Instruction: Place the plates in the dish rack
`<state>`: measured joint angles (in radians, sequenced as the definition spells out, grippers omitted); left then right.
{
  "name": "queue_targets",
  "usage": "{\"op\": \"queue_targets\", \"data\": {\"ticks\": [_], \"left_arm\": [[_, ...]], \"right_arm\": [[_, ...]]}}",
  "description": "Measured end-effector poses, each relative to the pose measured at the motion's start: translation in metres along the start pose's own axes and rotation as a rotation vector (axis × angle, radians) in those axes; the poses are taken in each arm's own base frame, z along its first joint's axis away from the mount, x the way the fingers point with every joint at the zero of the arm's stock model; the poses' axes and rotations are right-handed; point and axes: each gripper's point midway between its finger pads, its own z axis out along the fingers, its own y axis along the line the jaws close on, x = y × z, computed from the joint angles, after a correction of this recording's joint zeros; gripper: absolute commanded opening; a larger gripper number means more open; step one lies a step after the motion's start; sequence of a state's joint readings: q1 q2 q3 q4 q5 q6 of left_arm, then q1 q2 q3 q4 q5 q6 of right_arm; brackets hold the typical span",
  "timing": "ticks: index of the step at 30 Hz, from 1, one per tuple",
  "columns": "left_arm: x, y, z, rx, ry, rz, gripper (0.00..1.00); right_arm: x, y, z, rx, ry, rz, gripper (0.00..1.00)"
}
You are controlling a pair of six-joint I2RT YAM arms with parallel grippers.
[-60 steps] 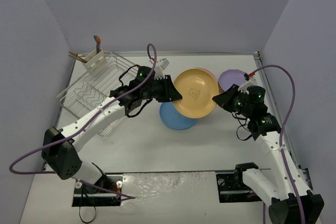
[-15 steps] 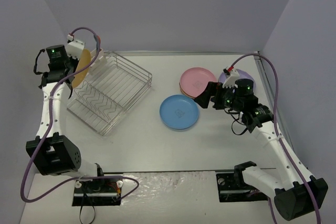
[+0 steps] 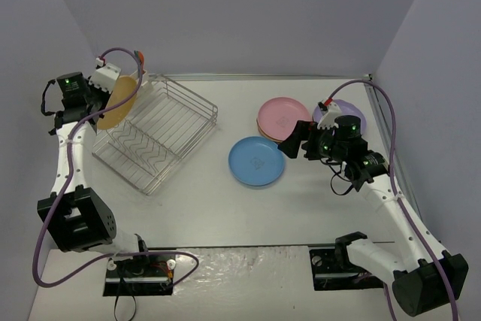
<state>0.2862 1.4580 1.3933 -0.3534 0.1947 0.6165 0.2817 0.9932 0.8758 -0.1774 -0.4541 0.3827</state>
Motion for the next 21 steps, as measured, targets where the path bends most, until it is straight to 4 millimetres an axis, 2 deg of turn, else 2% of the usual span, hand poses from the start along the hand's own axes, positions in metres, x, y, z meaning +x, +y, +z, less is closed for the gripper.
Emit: {"op": "queue_targets", "data": {"ticks": [6,10,21], "left_arm": [[0.008,-0.002,0.013,0.021,-0.005,0.001,0.01],[0.022,-0.011,0.025,0.044,0.015,-0.007,0.01],[0.025,-0.023,0.043,0.076,-0.048,-0.016,0.00]], "right_arm": [[0.004,-0.003,0.001,0.004,0.009,-0.002,1.00],[0.009,-0.005,0.002,0.008,0.019,0.000,1.00],[0.014,-0.008,0.003,0.013,0.031,0.002,1.00]]}}
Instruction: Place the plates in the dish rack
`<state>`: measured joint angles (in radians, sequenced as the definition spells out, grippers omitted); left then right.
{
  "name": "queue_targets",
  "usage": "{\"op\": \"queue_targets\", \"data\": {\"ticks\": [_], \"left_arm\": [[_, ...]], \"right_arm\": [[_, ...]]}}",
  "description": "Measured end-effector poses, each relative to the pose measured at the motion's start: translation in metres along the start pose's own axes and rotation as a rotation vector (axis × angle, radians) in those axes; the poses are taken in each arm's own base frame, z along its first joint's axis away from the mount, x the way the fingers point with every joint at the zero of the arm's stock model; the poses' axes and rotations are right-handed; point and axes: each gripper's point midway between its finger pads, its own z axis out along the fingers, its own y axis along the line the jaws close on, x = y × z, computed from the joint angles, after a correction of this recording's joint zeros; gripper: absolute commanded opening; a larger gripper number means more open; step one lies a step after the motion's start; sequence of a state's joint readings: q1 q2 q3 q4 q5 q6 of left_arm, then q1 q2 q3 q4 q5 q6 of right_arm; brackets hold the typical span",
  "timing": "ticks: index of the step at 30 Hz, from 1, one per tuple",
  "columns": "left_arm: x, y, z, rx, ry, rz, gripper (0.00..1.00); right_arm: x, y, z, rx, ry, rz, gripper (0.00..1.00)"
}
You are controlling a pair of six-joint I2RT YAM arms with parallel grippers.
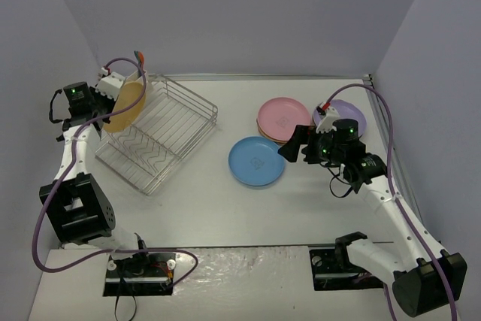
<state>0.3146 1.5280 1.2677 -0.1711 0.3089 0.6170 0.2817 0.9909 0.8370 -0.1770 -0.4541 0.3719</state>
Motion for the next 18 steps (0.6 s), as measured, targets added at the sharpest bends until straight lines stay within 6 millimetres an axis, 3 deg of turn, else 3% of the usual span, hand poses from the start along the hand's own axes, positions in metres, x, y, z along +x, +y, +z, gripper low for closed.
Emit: {"op": "queue_targets", "data": {"ticks": [10,18], "left_arm": [[-0.003,0.003,-0.001,0.003,-0.014,-0.001,0.00],[-0.011,0.017,-0.008,-0.031,-0.015,0.011,0.00]], "right_arm": [[0.005,-0.002,0.001,0.003,0.010,0.004,1.00],[0.004,-0.002,0.000,0.002,0.006,0.002,1.00]]}}
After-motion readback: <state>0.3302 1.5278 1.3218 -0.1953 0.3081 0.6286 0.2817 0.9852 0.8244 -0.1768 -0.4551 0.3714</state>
